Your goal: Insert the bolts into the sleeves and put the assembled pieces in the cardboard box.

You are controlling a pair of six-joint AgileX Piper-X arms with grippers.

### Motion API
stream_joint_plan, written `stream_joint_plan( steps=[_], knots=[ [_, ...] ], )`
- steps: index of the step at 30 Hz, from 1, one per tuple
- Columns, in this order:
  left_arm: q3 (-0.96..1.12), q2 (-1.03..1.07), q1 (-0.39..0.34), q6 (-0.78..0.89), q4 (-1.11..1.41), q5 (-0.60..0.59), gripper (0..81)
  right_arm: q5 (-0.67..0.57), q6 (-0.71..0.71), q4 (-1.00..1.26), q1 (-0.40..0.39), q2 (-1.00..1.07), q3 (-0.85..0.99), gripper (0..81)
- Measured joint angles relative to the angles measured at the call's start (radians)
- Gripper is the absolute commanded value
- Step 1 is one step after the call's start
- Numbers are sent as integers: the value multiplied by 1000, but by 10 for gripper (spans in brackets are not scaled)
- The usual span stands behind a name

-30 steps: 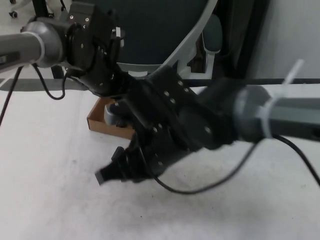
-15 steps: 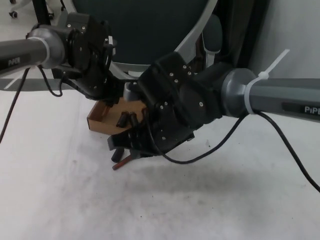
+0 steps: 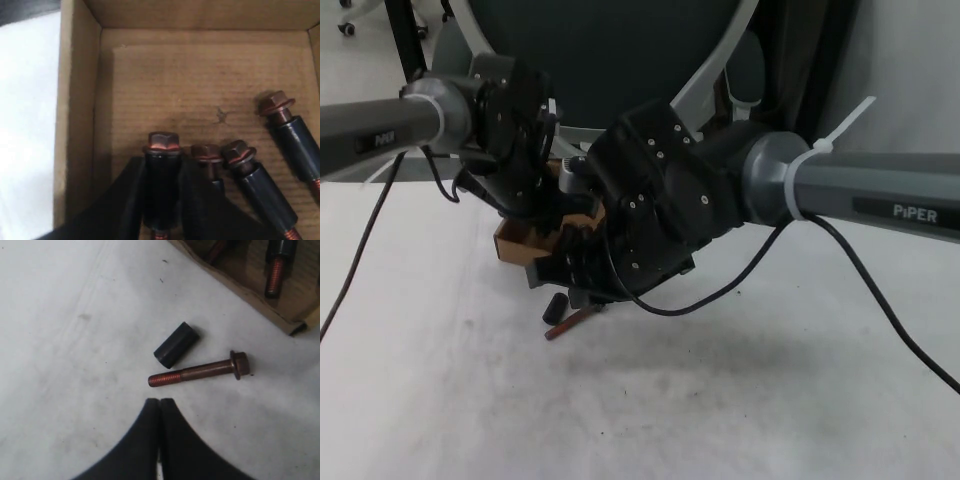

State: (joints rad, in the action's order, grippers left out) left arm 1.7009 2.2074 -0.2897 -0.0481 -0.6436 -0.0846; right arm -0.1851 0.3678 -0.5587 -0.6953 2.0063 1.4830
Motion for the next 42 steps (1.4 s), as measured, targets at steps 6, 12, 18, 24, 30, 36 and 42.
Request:
stream_joint_plan(
  steps=[6,12,18,24,30,36,42],
  knots=[
    [13,2,0,-5,0,0,39,-1,9,21,0,4,0,352],
    [13,2,0,-12,6,0,324,20,48,22,5,4,0,382],
    [16,2,0,-14,7,0,486,41,73,22,12,4,0,382],
    [16,-9,0,-14,-10,-4,462,63,141,22,20,26,3,382],
    [-27,-117,5,7,-6,-115,452,-2,231,22,27,95,2,382],
    [-173,-259,10,34,88,-167,452,-35,307,22,32,112,2,382],
    [-385,-441,10,71,270,-192,452,-37,373,22,34,112,2,382]
  ],
)
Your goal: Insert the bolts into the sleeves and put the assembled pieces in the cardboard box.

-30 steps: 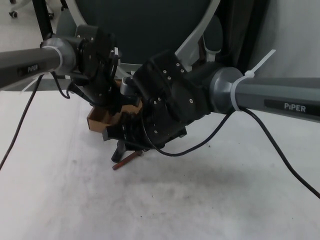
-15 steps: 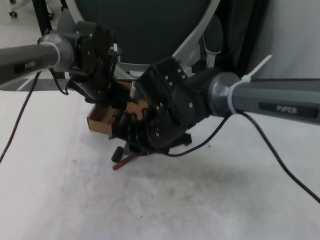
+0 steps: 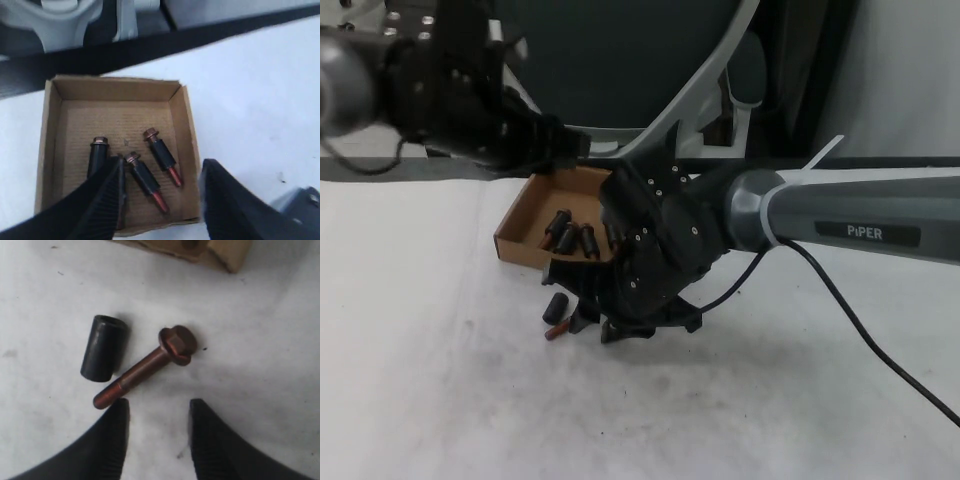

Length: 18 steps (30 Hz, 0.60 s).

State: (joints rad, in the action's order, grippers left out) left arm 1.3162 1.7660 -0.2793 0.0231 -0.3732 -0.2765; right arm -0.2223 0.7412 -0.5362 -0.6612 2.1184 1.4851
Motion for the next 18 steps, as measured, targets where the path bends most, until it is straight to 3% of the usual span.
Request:
stream_joint_plan(
  steps=[11,18],
  knots=[
    [-651,-635,0,132,634,-13,452,-2,109,38,0,0,0,382],
    [-828,-933,0,143,735,20,435,-1,151,52,0,0,3,382]
  ],
)
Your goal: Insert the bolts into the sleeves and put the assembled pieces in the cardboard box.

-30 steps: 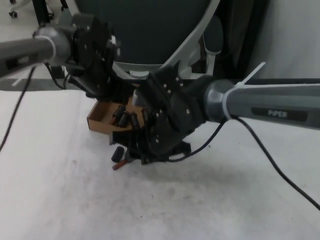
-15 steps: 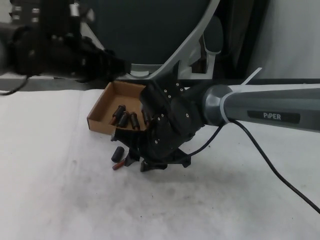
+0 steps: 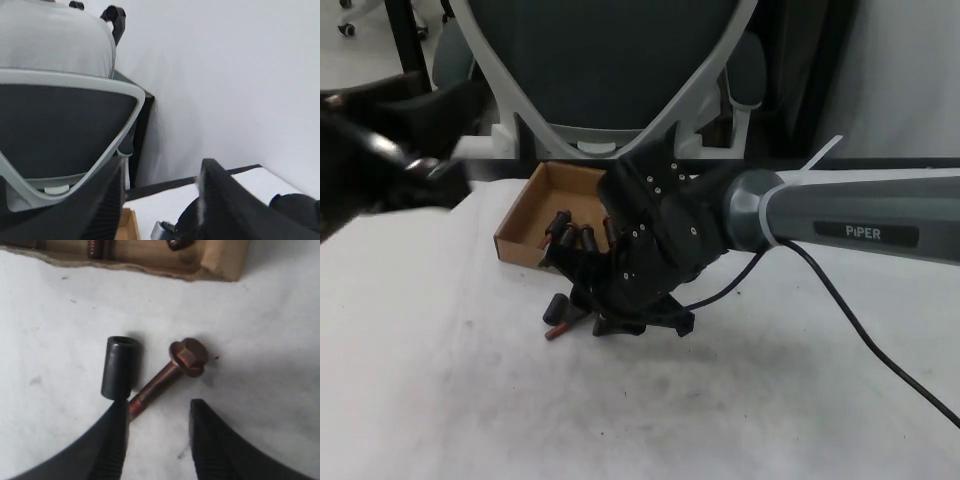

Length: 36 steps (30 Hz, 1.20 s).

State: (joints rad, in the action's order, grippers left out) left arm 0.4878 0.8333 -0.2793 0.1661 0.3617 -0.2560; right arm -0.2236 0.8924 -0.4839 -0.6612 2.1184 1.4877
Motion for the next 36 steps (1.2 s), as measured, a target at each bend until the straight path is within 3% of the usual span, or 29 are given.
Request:
stream_joint_plan(
  steps=[6,11,18,27,36],
  knots=[
    [-66,-214,0,7,-101,-2,435,28,8,-56,-18,0,34,382],
    [-66,-347,0,21,-211,-15,435,157,-72,-228,-52,0,153,382],
    [-66,-437,0,77,-362,-25,435,250,-80,-400,-85,0,300,382],
    [-66,-655,0,-288,-715,16,435,365,1,-516,-94,0,337,382],
    [-66,-687,0,-391,-975,23,435,357,132,-512,-94,14,341,382]
  ],
)
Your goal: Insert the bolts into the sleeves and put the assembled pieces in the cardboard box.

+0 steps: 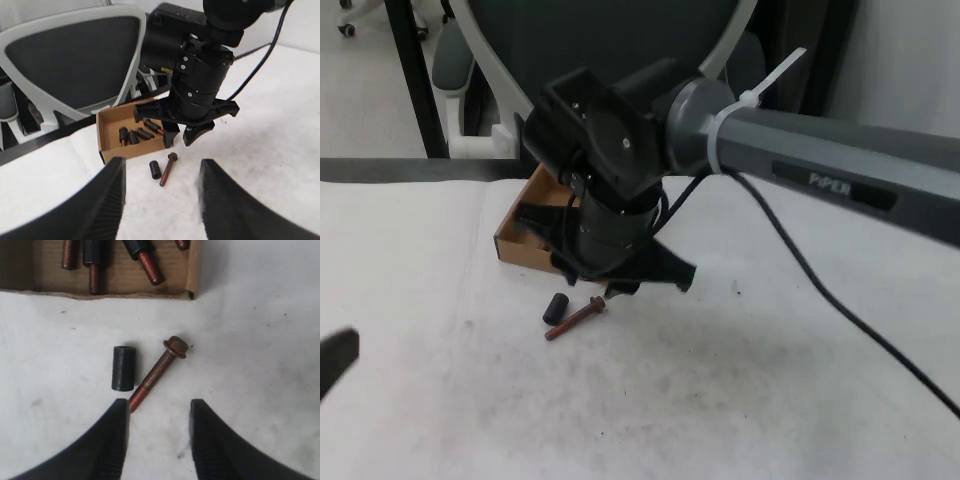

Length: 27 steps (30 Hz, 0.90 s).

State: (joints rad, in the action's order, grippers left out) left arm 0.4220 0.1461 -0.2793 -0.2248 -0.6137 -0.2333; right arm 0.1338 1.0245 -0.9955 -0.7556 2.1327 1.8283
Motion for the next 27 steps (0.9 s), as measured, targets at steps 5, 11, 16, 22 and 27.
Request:
stream_joint_plan(
  steps=[5,11,16,22,27],
  knots=[
    [0,0,0,-6,-32,0,435,-54,64,31,-13,56,0,382],
    [0,0,0,-8,-37,20,435,-50,96,53,-20,78,0,337],
    [0,0,0,-10,-37,37,435,-31,128,84,-20,84,0,337],
    [0,0,0,-14,-37,37,435,-16,175,135,-20,101,0,337],
    [0,0,0,-14,-37,37,435,0,182,140,-16,100,0,337]
  ],
)
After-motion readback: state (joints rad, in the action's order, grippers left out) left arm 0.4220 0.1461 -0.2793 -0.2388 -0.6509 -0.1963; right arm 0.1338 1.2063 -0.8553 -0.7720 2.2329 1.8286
